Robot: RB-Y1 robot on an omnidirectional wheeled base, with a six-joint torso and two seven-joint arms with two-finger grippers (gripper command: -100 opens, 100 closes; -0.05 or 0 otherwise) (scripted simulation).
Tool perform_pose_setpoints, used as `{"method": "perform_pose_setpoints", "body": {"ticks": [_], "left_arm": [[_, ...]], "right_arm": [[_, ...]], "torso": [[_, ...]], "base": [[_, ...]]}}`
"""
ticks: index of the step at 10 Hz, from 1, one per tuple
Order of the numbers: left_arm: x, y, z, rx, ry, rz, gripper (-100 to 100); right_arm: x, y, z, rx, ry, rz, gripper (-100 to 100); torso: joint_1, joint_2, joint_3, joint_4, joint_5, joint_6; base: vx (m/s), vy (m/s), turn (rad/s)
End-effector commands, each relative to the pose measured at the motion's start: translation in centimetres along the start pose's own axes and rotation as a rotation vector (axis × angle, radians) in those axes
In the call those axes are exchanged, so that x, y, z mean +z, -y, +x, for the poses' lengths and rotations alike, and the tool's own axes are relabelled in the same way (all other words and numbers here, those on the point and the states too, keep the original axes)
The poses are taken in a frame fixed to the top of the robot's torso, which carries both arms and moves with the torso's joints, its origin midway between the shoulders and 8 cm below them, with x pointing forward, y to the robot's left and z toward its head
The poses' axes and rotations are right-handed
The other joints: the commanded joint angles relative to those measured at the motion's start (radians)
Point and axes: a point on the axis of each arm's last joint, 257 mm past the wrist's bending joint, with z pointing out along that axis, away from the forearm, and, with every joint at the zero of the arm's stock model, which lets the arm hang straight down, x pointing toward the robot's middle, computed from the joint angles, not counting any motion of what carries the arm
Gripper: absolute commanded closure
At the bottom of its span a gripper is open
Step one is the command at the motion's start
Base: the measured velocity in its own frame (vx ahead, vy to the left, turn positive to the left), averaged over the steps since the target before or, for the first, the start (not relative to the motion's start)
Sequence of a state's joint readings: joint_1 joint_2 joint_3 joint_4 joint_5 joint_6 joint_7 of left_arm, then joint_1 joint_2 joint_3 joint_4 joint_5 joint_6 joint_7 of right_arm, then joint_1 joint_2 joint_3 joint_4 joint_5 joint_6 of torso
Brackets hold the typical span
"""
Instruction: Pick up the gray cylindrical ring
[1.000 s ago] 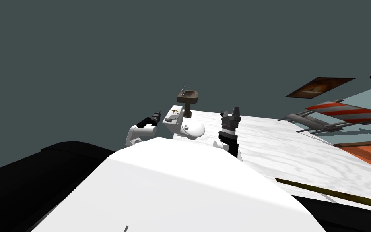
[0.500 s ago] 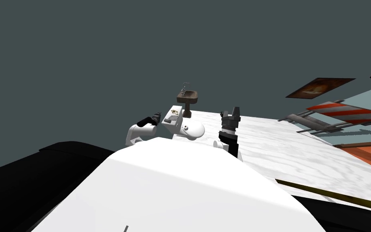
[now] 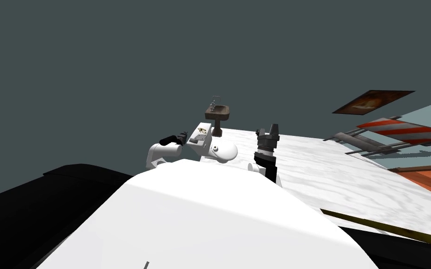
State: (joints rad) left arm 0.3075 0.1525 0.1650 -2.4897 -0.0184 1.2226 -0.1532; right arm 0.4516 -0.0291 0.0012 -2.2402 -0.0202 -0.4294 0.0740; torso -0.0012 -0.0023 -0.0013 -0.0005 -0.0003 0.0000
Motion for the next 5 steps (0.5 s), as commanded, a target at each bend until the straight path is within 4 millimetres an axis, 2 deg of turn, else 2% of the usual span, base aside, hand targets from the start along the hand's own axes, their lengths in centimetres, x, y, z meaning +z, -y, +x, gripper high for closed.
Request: {"method": "perform_pose_setpoints", "body": {"ticks": [1, 5], "left_arm": [[0.0, -0.9, 0.3, 0.004, -0.009, -0.038, -100], [-0.4, -2.3, 1.1, 0.015, -0.034, -0.116, -100]], "right_arm": [[0.0, 0.0, 0.0, 0.000, 0.000, 0.000, 0], [0.0, 0.0, 0.0, 0.000, 0.000, 0.000, 0]], "torso": [[0.000, 0.000, 0.000, 0.000, 0.000, 0.000], [0.000, 0.000, 0.000, 0.000, 0.000, 0.000]], "base": [[0.036, -0.015, 0.001], [0.035, -0.019, 0.002]]}}
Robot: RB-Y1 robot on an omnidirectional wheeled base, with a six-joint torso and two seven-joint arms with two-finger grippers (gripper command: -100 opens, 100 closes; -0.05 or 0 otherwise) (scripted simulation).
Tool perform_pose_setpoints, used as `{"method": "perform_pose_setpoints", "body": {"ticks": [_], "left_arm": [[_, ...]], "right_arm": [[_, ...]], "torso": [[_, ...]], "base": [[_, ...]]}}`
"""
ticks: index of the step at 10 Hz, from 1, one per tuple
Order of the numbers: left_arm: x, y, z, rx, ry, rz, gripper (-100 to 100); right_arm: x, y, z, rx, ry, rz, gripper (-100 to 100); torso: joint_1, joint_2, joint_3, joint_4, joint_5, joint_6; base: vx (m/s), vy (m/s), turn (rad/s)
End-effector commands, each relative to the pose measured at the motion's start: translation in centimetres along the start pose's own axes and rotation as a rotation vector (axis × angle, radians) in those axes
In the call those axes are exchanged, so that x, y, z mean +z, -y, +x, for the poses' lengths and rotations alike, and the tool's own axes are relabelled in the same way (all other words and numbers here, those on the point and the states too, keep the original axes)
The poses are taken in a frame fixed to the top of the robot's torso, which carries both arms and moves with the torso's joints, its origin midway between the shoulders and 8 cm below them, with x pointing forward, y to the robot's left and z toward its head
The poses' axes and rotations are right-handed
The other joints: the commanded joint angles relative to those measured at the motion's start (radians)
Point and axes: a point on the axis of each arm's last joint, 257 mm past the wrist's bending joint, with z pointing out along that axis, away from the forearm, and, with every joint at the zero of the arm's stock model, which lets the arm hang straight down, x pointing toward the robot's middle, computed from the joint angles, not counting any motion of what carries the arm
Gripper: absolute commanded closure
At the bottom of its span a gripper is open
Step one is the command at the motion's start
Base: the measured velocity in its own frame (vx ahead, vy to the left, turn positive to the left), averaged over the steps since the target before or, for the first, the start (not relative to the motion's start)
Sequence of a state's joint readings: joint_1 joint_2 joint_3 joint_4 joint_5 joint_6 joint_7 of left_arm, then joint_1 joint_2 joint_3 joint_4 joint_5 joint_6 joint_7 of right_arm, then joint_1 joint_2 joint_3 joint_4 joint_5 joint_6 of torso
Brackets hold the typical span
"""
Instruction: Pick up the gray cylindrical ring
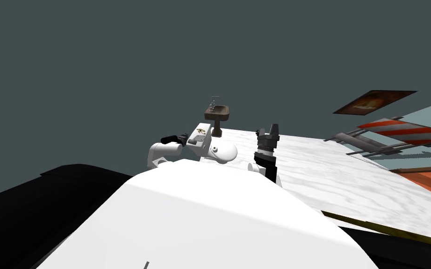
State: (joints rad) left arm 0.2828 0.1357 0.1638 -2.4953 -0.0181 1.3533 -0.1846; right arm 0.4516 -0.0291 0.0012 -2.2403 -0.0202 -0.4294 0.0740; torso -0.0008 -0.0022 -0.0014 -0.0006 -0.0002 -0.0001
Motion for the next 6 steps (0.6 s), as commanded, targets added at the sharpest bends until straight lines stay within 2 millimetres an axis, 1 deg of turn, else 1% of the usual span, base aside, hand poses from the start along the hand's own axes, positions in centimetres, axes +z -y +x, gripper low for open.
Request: {"method": "perform_pose_setpoints", "body": {"ticks": [1, 6], "left_arm": [[-0.2, -0.7, 0.4, 0.008, -0.014, -0.034, -100], [-0.6, -2.7, 1.5, 0.035, -0.052, -0.133, -100]], "right_arm": [[0.0, 0.0, 0.0, 0.000, 0.000, 0.000, 0], [0.0, 0.0, 0.0, 0.000, 0.000, 0.000, 0]], "torso": [[0.000, 0.000, 0.000, 0.000, 0.000, 0.000], [0.000, 0.000, 0.000, 0.000, 0.000, 0.000]], "base": [[0.039, -0.013, 0.002], [0.038, -0.016, 0.003]]}}
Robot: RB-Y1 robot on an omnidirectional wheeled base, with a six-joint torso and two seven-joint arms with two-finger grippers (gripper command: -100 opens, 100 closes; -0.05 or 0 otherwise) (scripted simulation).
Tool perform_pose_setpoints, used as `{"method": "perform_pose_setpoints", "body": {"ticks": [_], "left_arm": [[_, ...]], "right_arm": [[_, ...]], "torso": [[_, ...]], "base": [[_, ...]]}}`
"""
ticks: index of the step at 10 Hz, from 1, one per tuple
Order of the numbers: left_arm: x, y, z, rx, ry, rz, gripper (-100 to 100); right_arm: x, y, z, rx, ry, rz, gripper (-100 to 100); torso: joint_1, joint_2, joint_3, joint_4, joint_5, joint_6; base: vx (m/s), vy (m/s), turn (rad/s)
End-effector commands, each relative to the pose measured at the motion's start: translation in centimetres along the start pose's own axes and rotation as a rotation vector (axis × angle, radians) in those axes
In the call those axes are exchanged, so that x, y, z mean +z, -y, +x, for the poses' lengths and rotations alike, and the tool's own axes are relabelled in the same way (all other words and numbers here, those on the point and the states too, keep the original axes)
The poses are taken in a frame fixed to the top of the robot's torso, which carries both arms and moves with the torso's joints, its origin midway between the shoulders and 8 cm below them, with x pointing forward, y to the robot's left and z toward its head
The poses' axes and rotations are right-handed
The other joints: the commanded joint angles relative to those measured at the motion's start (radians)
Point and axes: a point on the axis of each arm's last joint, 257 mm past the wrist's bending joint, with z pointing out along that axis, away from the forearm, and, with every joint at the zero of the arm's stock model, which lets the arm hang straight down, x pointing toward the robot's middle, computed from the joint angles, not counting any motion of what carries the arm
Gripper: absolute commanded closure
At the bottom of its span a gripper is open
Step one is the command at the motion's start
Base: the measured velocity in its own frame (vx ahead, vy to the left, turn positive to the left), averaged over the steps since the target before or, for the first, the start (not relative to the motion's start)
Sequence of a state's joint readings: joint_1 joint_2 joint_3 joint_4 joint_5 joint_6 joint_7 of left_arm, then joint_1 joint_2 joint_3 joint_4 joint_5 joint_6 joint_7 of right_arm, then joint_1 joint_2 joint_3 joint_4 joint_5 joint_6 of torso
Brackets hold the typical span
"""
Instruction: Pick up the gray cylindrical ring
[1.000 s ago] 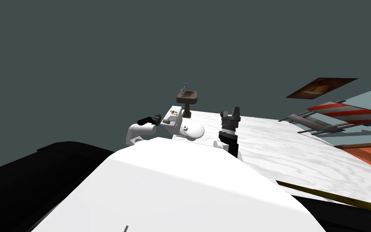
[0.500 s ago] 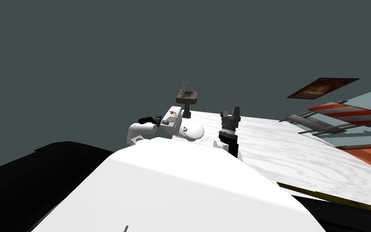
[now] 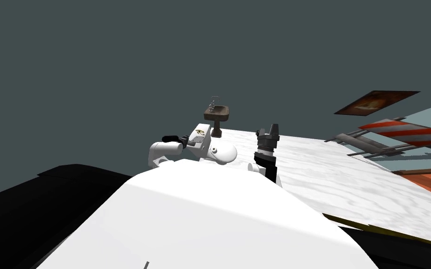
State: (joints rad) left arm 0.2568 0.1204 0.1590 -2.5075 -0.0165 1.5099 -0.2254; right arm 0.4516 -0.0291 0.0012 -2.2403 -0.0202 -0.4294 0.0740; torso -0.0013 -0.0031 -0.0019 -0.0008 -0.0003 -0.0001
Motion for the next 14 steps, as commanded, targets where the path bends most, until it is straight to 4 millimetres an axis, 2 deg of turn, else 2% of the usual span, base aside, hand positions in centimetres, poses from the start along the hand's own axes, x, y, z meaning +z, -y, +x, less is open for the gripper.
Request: {"method": "perform_pose_setpoints", "body": {"ticks": [1, 6, 7, 8, 9, 12, 13, 14], "left_arm": [[0.0, -0.7, 0.2, 0.007, -0.010, -0.028, -100], [0.0, -3.6, 1.6, 0.044, -0.057, -0.143, -100], [-0.1, -3.2, 1.4, 0.039, -0.050, -0.125, -100], [-0.1, -3.4, 1.4, 0.041, -0.051, -0.129, 0], [0.6, -3.3, 1.5, 0.040, -0.051, -0.129, -100], [2.1, -3.4, 1.6, 0.040, -0.051, -0.128, -100], [1.8, -3.4, 1.7, 0.040, -0.051, -0.130, -100], [1.8, -3.3, 1.7, 0.040, -0.051, -0.128, 100]], "right_arm": [[0.0, 0.0, 0.0, 0.000, 0.000, 0.000, 0], [0.0, 0.0, 0.0, 0.000, 0.000, 0.000, 0], [0.0, 0.0, 0.0, 0.000, 0.000, 0.000, 0], [0.0, 0.0, 0.0, 0.000, 0.000, 0.000, 0], [0.0, 0.0, 0.0, 0.000, 0.000, 0.000, 0], [0.0, 0.0, 0.0, 0.000, 0.000, 0.000, 0], [0.0, 0.0, 0.0, 0.000, 0.000, 0.000, 0], [0.0, 0.0, 0.0, 0.000, 0.000, 0.000, 0]], "torso": [[0.000, 0.000, 0.000, 0.000, 0.000, 0.000], [0.000, 0.000, 0.000, 0.000, 0.000, 0.000], [0.001, 0.001, 0.000, 0.000, 0.000, 0.000], [0.001, 0.002, 0.001, 0.000, 0.000, 0.000], [0.001, 0.003, 0.002, 0.001, 0.000, 0.000], [0.002, 0.003, 0.002, 0.001, 0.000, 0.000], [0.002, 0.003, 0.002, 0.001, 0.000, 0.000], [0.002, 0.003, 0.002, 0.001, 0.000, 0.000]], "base": [[0.039, -0.019, 0.002], [0.041, -0.017, 0.003], [0.013, -0.005, 0.002], [0.000, 0.000, 0.000], [0.000, 0.000, 0.000], [0.001, 0.008, -0.002], [0.000, 0.000, 0.000], [0.000, 0.000, 0.000]]}}
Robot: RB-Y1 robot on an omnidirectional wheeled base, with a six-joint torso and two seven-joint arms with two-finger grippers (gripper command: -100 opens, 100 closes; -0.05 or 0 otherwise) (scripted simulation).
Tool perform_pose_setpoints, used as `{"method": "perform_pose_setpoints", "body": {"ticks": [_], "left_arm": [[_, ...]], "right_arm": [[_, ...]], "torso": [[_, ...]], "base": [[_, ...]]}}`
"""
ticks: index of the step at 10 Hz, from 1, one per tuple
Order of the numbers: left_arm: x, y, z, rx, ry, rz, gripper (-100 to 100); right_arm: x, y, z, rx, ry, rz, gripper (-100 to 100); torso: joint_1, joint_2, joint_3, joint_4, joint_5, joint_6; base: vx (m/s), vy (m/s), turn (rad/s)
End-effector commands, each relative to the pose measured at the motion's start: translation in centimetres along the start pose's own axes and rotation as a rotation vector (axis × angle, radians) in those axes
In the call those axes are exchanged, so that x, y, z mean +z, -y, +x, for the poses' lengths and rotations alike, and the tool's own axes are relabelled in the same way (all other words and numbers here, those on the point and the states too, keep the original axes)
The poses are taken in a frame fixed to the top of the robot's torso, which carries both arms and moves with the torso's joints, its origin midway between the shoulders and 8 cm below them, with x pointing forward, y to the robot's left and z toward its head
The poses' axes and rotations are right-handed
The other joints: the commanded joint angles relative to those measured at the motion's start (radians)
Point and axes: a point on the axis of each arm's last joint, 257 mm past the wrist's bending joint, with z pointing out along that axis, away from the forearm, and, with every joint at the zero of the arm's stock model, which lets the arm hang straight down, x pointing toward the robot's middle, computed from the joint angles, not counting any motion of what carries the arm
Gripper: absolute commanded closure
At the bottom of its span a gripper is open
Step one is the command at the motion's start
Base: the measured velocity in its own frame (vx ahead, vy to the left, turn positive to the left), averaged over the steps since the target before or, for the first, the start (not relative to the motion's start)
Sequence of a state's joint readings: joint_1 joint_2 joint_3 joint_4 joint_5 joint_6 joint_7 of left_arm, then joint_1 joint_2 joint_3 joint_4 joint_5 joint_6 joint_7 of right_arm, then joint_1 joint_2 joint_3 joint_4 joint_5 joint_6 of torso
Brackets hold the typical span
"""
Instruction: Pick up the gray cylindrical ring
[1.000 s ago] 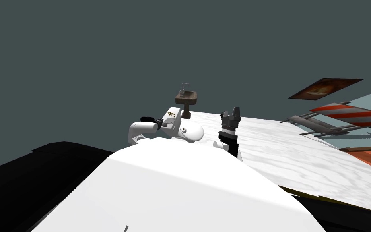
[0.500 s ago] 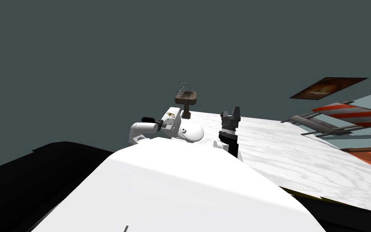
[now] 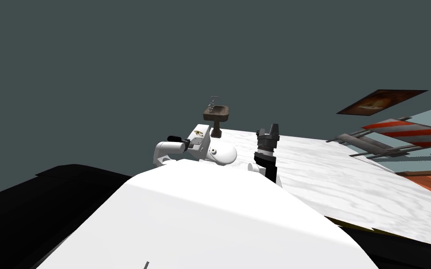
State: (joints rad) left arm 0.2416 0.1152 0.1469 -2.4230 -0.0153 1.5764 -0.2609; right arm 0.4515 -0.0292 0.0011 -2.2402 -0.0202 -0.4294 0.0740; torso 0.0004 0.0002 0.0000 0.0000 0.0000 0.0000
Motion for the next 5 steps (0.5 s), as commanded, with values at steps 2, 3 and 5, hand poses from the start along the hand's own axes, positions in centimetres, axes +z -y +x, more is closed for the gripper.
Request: {"method": "perform_pose_setpoints", "body": {"ticks": [2, 3, 5], "left_arm": [[0.03, -0.06, 0.20, 0.006, -0.005, -0.002, 100], [-0.01, 0.10, 0.29, 0.007, -0.007, 0.002, 100], [0.02, 0.00, 0.26, 0.005, -0.007, -0.001, 0]], "right_arm": [[0.00, 0.00, 0.00, 0.000, 0.000, 0.000, 0], [0.00, 0.00, 0.00, 0.000, 0.000, 0.000, 0], [0.00, 0.00, 0.00, 0.000, 0.000, 0.000, 0]], "torso": [[-0.001, -0.001, 0.000, 0.001, -0.001, -0.002], [-0.002, -0.001, -0.001, 0.000, -0.002, -0.003], [-0.002, -0.001, 0.000, 0.000, -0.002, -0.002]], "base": [[-0.003, 0.000, -0.019], [0.000, 0.000, 0.000], [0.000, 0.000, 0.000]]}}
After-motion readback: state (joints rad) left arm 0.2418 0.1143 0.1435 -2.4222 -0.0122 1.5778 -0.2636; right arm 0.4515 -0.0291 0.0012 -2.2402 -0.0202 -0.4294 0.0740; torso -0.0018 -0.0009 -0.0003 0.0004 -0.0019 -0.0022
